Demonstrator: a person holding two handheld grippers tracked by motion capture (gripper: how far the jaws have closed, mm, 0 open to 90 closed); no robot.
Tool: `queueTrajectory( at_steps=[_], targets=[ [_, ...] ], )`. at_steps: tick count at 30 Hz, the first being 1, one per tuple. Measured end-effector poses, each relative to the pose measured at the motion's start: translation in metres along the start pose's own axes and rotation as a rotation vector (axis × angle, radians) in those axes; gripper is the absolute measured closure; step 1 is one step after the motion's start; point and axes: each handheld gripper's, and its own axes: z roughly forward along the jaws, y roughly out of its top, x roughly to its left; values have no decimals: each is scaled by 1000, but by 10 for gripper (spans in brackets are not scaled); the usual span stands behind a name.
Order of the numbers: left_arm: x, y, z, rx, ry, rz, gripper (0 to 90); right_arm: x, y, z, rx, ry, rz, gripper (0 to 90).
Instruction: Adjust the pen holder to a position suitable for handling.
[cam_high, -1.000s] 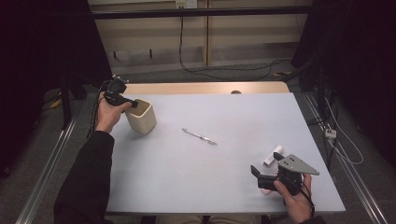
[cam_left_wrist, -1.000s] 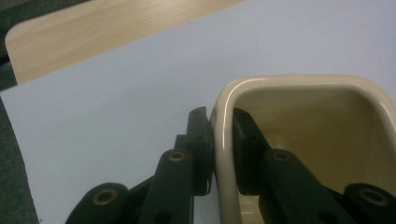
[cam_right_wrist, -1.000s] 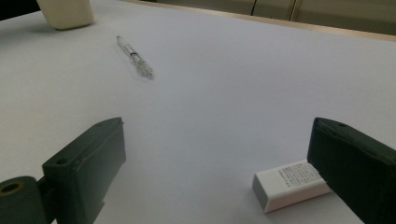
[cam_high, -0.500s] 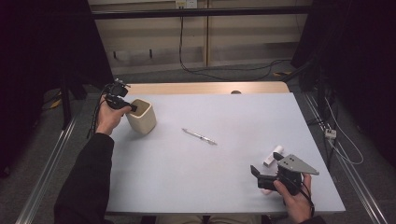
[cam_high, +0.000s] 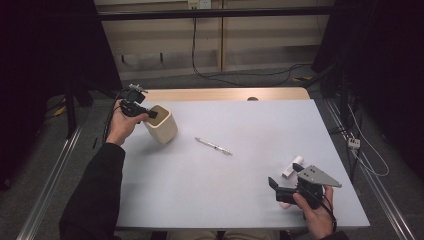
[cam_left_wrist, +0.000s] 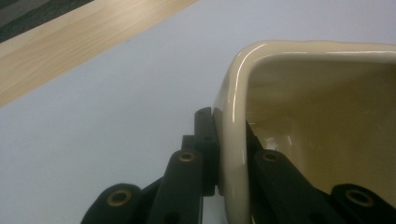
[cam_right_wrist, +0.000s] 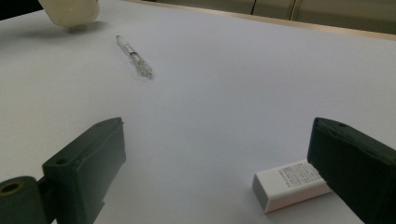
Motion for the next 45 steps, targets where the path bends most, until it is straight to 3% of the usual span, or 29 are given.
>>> queueTrajectory(
  at_steps=[2,6,11,17,18,22,24,29,34,39,45],
  targets=[
    [-6,4,1,2,-17,42,852,0,0,0,0,0,0,43],
    [-19,13,3,-15,-50,71,852,0,0,0,0,-3,4,43],
    [-33,18,3,11,-78,143,852,0,0,-1,-2,-2,2,43],
    [-50,29,5,-33,-119,183,852,1,1,0,0,0,3,42],
    [-52,33,5,-16,-125,233,853,1,1,1,-1,0,2,42],
    [-70,48,12,-23,-148,292,853,1,1,1,1,2,1,42],
    [-77,56,16,-43,-160,295,853,1,1,1,0,0,5,42],
    [-86,76,25,-33,-162,326,853,-2,0,-1,-7,-1,11,42],
    [-94,87,42,-59,-183,314,853,-2,-1,-1,-5,1,16,42],
    [-100,95,64,-34,-185,310,853,-2,-1,-1,-5,2,18,42],
    [-107,105,81,-9,-202,335,853,-2,-1,-1,-4,4,25,42]
  ],
)
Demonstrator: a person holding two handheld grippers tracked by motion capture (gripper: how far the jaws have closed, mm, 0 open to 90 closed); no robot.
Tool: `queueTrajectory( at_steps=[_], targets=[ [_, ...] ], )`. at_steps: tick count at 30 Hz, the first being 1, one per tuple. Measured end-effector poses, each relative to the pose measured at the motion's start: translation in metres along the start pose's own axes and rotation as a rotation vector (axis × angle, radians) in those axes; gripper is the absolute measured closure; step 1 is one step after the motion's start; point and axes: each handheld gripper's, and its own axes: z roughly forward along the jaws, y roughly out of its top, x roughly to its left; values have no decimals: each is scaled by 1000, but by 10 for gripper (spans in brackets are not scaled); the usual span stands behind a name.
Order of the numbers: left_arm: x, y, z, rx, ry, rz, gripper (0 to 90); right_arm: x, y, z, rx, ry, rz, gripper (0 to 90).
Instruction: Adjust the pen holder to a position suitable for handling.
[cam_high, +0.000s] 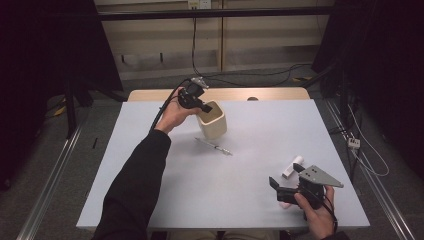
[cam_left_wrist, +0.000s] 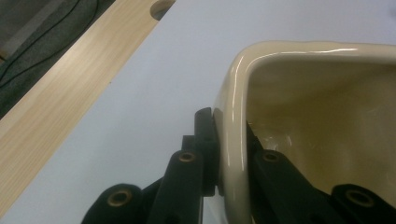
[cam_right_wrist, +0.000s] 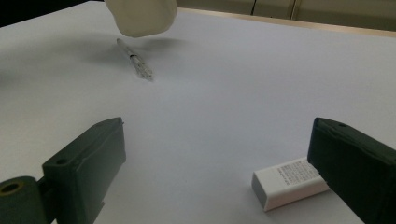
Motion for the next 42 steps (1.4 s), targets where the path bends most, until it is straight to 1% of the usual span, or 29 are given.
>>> queueTrajectory(
  at_steps=[1,5,8,9,10,12,13,14,15,17,18,20,21,22,23,24,25,26,28,30,31,32,35,36,38,39,40,41,42],
  targets=[
    [-1,2,4,3,2,6,853,0,0,0,1,-1,0,42],
    [-1,7,16,1,-9,1,851,-1,0,0,0,-1,3,42],
    [-5,13,27,21,-1,4,851,0,0,0,2,-2,5,42],
    [-6,16,29,42,1,32,850,0,0,0,0,-2,4,42],
    [-7,19,30,50,2,36,848,0,0,0,-1,-2,5,43],
    [-8,20,32,39,-1,30,848,0,0,-1,-2,0,7,43],
    [-7,22,34,38,-5,37,848,-1,-1,-1,-2,0,7,42],
    [-7,23,37,38,-10,25,848,-1,-1,-1,-3,2,4,42],
    [-7,23,37,38,-10,25,849,-1,-1,-1,-4,2,5,42],
    [-9,22,44,51,-1,25,844,-1,-1,-2,-4,2,5,43],
    [-8,22,45,33,-8,-3,840,-1,-1,-2,-4,2,5,43],
    [-7,21,45,34,-5,-13,833,-1,-1,-2,-5,-1,6,42],
    [-6,20,45,42,4,-26,828,-1,-1,-2,-5,-2,5,43],
    [-4,18,44,38,9,-82,809,-1,-1,-3,-5,-2,6,42],
    [-4,17,42,48,19,-102,764,-1,-1,-3,-6,-1,5,43],
    [-5,16,42,47,18,-116,728,0,-1,-3,-7,-1,5,43],
    [-6,16,41,41,19,-129,713,0,-1,-3,-6,-1,5,43],
    [-7,16,39,30,21,-152,681,0,-1,-3,-6,-1,4,43],
    [-10,15,35,7,57,-197,623,0,-1,-3,-4,-3,1,43],
    [-16,14,32,-3,77,-241,593,1,0,-3,-5,-2,-1,43],
    [-16,14,32,-3,77,-241,567,1,0,-3,-5,-2,-3,43],
    [-21,14,31,19,107,-243,546,1,0,-3,-6,-2,-3,43],
    [-28,12,26,22,146,-302,553,1,0,-3,-7,-4,-8,43],
    [-30,11,25,17,165,-324,584,1,0,-3,-6,-3,-8,43],
    [-33,10,22,4,169,-392,600,2,0,-3,-6,-3,-8,43],
    [-34,10,21,8,177,-410,596,2,0,-3,-6,-1,-9,43],
    [-34,10,21,8,177,-410,594,2,0,-3,-6,-2,-9,43],
    [-37,10,20,4,207,-459,593,2,0,-3,-7,-2,-9,43],
    [-37,10,20,4,207,-459,595,2,0,-3,-7,-4,-9,43]
  ],
)
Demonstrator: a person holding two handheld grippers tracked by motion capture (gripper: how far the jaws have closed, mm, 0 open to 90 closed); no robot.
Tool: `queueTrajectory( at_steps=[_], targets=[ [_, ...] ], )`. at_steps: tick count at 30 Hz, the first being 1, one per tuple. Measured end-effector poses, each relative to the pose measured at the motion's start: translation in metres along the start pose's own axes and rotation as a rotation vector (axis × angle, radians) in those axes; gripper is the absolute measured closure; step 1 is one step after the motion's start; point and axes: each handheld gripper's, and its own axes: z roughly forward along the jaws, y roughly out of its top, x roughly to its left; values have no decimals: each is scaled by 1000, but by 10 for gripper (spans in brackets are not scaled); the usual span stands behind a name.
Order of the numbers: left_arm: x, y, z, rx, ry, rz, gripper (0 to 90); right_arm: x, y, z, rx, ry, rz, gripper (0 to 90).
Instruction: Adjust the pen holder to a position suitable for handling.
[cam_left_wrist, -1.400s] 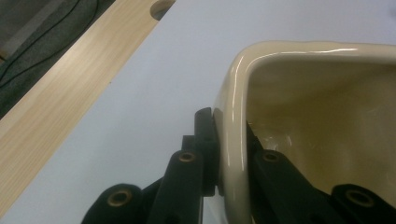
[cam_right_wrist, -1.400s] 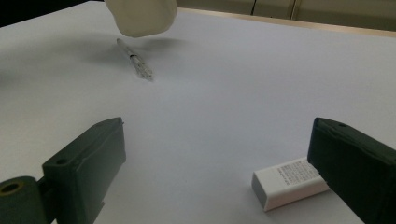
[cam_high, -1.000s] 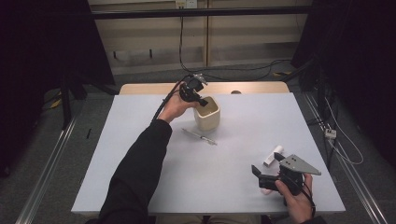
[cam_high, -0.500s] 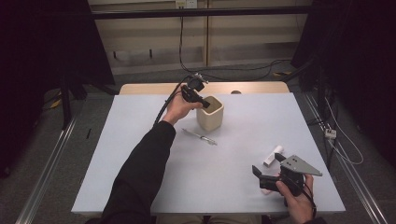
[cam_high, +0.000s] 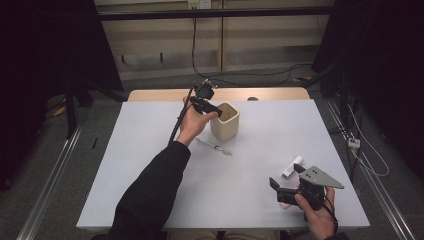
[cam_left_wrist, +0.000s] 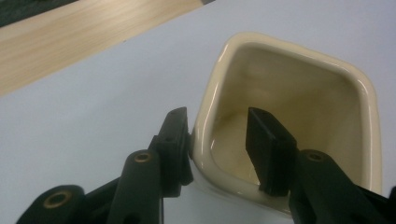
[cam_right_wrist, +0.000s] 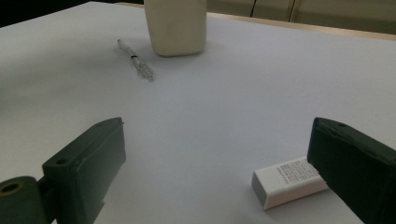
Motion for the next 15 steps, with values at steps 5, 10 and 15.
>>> queueTrajectory(
  at_steps=[5,10,15],
  targets=[
    [-1,1,3,39,31,-126,588,0,0,0,-1,-2,-1,43],
    [-4,0,10,79,64,-186,570,0,0,0,0,1,0,52],
    [0,2,6,71,86,-181,742,0,0,0,1,1,-3,48]
  ],
)
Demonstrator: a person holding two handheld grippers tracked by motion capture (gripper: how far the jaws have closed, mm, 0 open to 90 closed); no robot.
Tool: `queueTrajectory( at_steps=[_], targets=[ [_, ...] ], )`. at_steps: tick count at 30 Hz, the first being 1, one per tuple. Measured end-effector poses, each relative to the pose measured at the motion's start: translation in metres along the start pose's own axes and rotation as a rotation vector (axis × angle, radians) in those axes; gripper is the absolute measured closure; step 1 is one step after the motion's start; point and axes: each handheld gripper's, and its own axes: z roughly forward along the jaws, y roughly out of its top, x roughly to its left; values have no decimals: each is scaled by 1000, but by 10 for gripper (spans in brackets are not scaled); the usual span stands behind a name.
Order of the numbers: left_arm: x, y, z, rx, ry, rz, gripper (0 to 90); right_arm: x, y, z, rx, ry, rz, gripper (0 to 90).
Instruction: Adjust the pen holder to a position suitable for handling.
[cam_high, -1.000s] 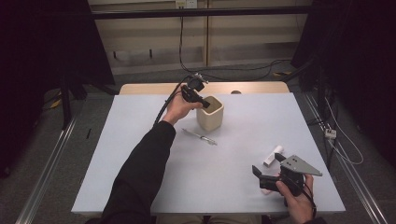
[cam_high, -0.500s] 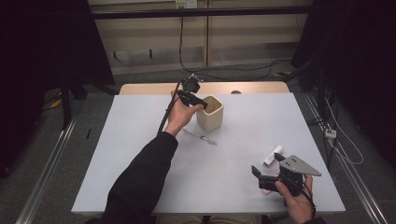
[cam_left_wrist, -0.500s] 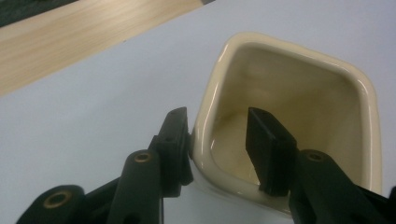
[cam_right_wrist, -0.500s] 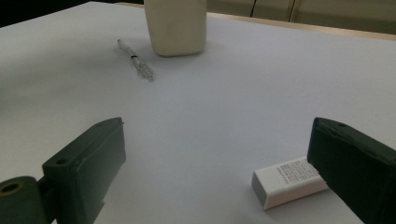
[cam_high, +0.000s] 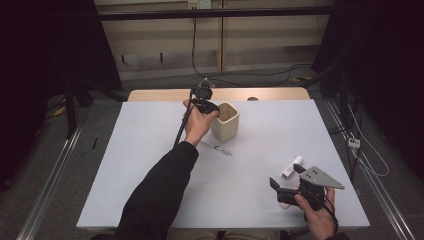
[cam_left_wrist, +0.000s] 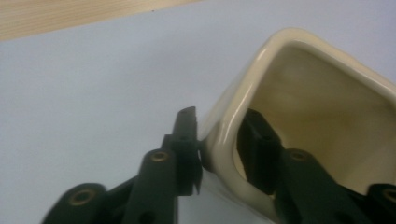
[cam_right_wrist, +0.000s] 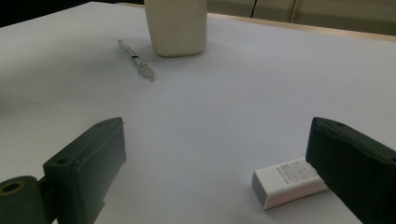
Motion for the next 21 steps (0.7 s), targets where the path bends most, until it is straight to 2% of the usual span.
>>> queueTrajectory(
  at_steps=[1,3,6,8,9,11,12,13,14,15,16,17,18,20,21],
  targets=[
    [0,0,0,0,0,0,751,0,0,0,0,0,0,48],
    [1,1,0,-9,14,29,780,0,0,0,1,0,1,47],
    [1,5,1,-1,-1,81,785,0,0,0,1,2,1,48],
    [2,6,2,-4,-5,100,788,0,0,0,0,2,0,48],
    [3,7,2,-6,-11,111,790,0,0,0,-1,2,1,47],
    [4,8,3,-9,-31,159,791,0,0,0,1,1,3,47],
    [7,8,3,-10,-53,171,793,-1,0,0,1,0,3,47],
    [7,8,3,-10,-53,171,793,-1,0,0,4,1,6,47],
    [10,9,4,-13,-80,201,793,-1,0,0,3,1,8,47],
    [12,10,5,-17,-92,217,793,-1,0,0,2,0,7,47],
    [13,11,6,-20,-105,251,796,-2,0,0,1,0,7,47],
    [13,11,6,-20,-105,251,797,-2,0,0,1,0,7,47],
    [13,12,6,-21,-117,270,798,-2,0,0,3,0,7,47],
    [14,15,7,-25,-138,349,800,-2,0,0,2,0,7,47],
    [14,16,7,-27,-151,367,803,-2,0,0,3,0,8,47]
  ],
)
